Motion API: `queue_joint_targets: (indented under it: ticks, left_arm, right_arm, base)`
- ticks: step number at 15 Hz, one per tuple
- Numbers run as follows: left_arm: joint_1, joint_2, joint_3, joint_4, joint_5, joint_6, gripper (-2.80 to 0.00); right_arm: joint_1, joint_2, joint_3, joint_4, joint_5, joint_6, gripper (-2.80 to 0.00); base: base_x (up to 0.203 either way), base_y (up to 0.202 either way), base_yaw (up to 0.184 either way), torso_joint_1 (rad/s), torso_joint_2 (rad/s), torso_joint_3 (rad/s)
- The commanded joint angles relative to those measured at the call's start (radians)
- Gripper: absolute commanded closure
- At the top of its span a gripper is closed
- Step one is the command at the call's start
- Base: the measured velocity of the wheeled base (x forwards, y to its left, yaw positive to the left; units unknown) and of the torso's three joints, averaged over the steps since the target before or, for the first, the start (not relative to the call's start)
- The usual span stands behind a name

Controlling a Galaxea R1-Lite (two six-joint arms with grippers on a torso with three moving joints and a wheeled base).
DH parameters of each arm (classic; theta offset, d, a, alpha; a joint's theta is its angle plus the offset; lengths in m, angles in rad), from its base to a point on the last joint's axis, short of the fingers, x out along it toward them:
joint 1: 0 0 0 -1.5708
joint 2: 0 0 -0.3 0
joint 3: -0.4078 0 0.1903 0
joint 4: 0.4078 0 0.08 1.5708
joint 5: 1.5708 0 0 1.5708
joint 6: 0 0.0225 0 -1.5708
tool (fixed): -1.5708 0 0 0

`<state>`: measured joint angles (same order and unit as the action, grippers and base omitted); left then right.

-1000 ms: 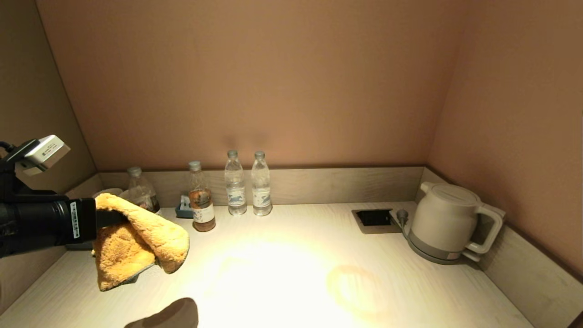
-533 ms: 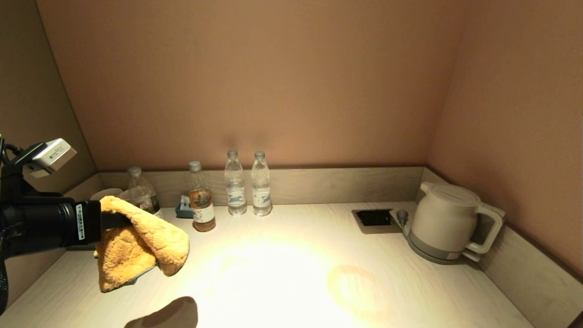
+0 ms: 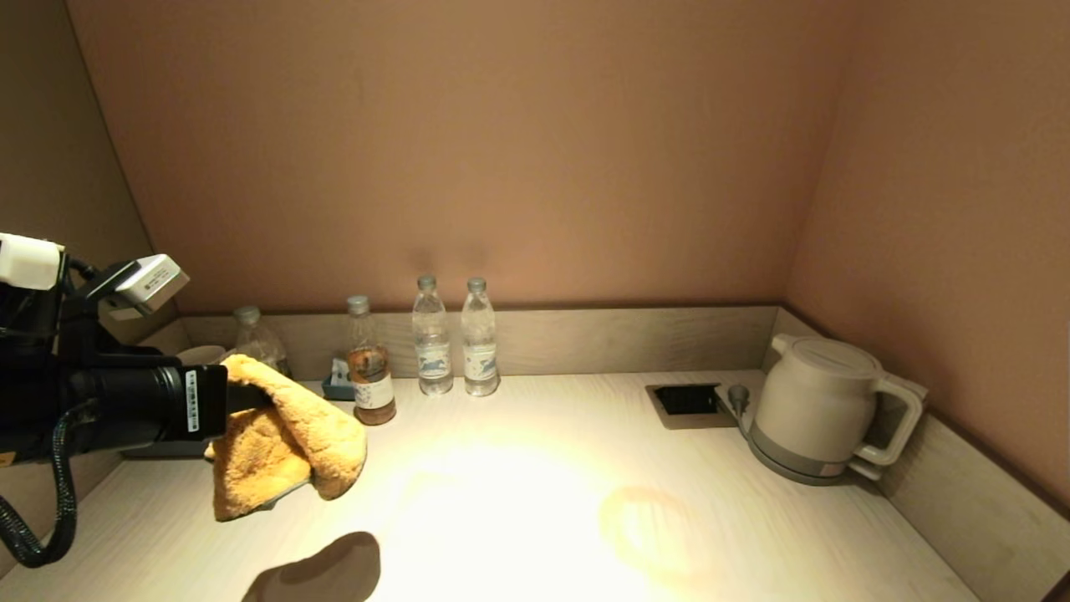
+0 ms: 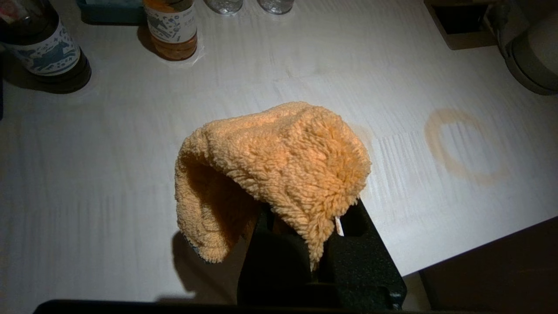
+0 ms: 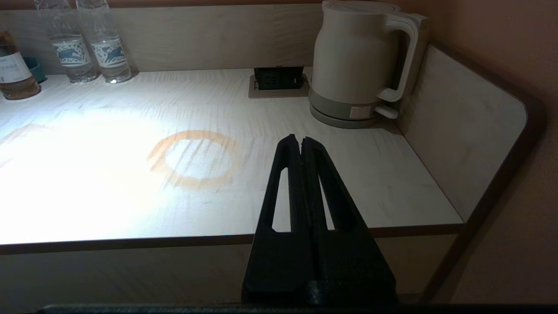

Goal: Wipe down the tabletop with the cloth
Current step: Sweep the stains on the table

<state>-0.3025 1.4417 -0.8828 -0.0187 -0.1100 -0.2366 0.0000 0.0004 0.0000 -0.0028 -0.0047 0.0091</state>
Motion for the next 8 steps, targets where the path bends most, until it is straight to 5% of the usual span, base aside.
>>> queue_joint_targets:
  ticks: [1,8]
  left_arm:
    - [-0.013,0.055,0.016,-0.073,-0.003,-0.001,0.00]
    - [-0.065,0.376,0.028,-0.321,0.006,0.002,0.00]
  right_arm:
    - [0.000,0.000,0.000,0.000,0.000,0.000,0.00]
    - [0.000,0.000,0.000,0.000,-0.001,0.000,0.00]
  base:
    - [0.000,0.000,0.000,0.000,0.00,0.000]
    - [0.000,0.000,0.000,0.000,0.00,0.000]
